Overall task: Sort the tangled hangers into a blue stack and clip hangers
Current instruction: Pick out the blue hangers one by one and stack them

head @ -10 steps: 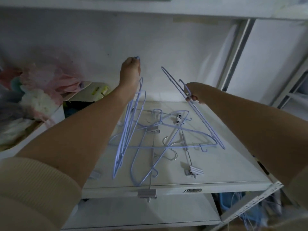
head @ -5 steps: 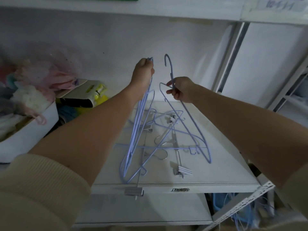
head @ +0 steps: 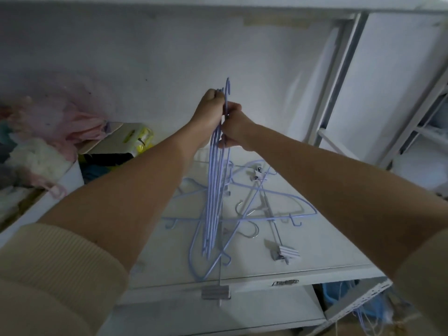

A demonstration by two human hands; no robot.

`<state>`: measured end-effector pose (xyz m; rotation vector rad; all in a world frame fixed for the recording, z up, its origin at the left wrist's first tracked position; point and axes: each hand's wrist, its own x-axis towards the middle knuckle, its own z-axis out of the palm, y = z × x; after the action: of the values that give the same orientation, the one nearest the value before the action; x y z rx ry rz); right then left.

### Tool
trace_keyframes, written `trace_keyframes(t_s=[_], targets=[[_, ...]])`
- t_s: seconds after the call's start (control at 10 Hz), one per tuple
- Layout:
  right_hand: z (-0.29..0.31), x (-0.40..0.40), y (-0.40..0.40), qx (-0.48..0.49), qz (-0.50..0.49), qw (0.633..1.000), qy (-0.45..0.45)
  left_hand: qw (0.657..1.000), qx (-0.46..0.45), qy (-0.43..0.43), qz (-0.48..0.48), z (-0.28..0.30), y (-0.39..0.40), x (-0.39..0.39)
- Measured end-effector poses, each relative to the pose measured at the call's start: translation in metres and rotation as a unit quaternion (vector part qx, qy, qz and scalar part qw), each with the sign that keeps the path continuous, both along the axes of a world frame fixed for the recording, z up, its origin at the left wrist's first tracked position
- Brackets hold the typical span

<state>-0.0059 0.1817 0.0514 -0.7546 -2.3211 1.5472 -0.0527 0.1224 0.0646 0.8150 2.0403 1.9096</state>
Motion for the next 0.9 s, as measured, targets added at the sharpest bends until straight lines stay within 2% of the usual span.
trace_keyframes(t_s=[0.1, 0.2, 0.3, 0.4, 0.5, 0.6, 0.7, 0.8, 0.9], targets=[[0.0, -0.007, -0.005, -0.029, 0.038, 0.998, -0.032, 0.995, 0.055, -0.072, -0.044, 0.004, -0.004, -0.007], [0.0, -0.014, -0.006, -0.044, 0.026, 0.997, -0.058, 0.993, 0.056, -0.085, -0.06, 0.01, -0.007, -0.012], [-0.003, -0.018, -0.004, -0.04, 0.024, 0.997, -0.06, 0.999, 0.015, -0.01, -0.028, 0.008, -0.008, -0.024], [-0.011, -0.021, 0.0, -0.068, 0.025, 0.997, -0.038, 0.999, 0.001, 0.026, 0.032, 0.008, -0.012, -0.039], [-0.034, -0.028, 0.02, -0.014, -0.034, 0.995, -0.091, 0.997, 0.029, 0.027, 0.062, 0.012, -0.015, -0.054], [-0.077, -0.027, 0.04, 0.092, -0.019, 0.973, -0.211, 0.996, 0.036, 0.047, 0.067, 0.014, -0.019, -0.063], [-0.106, -0.015, 0.043, 0.178, -0.016, 0.943, -0.281, 0.995, 0.032, 0.051, 0.076, 0.01, -0.022, -0.068], [-0.125, -0.014, 0.04, 0.197, 0.016, 0.935, -0.293, 0.995, 0.037, 0.034, 0.083, -0.002, -0.022, -0.075], [-0.134, -0.019, 0.034, 0.175, 0.026, 0.943, -0.283, 0.996, 0.024, 0.023, 0.088, -0.01, -0.028, -0.071]])
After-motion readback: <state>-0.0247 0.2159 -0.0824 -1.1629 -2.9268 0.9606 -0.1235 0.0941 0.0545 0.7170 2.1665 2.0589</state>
